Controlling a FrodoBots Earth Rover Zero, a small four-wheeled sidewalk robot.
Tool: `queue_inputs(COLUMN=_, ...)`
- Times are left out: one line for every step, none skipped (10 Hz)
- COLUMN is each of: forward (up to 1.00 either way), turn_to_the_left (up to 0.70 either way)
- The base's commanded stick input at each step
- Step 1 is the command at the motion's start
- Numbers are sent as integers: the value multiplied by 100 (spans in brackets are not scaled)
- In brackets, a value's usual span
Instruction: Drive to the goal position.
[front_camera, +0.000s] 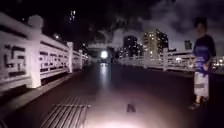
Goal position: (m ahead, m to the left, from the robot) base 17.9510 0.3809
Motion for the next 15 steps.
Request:
queue_inputs(forward=45, turn_to_the_left=0)
queue_inputs(forward=45, turn_to_the_left=0)
queue_inputs(forward=45, turn_to_the_left=0)
queue_inputs(forward=45, turn_to_the_left=0)
queue_inputs(forward=45, turn_to_the_left=0)
queue_inputs(forward=45, turn_to_the_left=0)
queue_inputs(forward=45, turn_to_the_left=0)
queue_inputs(forward=45, turn_to_the_left=0)
queue_inputs(forward=45, turn_to_the_left=0)
queue_inputs(forward=45, turn_to_the_left=0)
queue_inputs(forward=45, turn_to_the_left=0)
queue_inputs(forward=45, turn_to_the_left=0)
queue_inputs(forward=45, turn_to_the_left=0)
queue_inputs(forward=45, turn_to_the_left=0)
queue_inputs(forward=45, turn_to_the_left=0)
